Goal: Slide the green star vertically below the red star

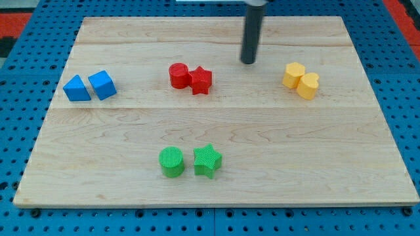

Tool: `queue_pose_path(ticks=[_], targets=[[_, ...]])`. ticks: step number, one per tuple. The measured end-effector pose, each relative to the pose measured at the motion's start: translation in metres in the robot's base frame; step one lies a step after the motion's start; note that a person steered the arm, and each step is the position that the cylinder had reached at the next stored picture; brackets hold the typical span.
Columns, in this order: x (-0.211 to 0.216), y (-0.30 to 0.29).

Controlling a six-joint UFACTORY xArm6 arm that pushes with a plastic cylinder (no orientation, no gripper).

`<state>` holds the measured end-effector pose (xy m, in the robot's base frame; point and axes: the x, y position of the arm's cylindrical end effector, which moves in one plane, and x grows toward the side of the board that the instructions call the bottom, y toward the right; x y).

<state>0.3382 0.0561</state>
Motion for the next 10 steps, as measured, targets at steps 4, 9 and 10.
queue_pose_path(ticks=[4, 9, 10], targets=[[0.224, -0.051], [0.115, -0.137], [0.14, -0.079]])
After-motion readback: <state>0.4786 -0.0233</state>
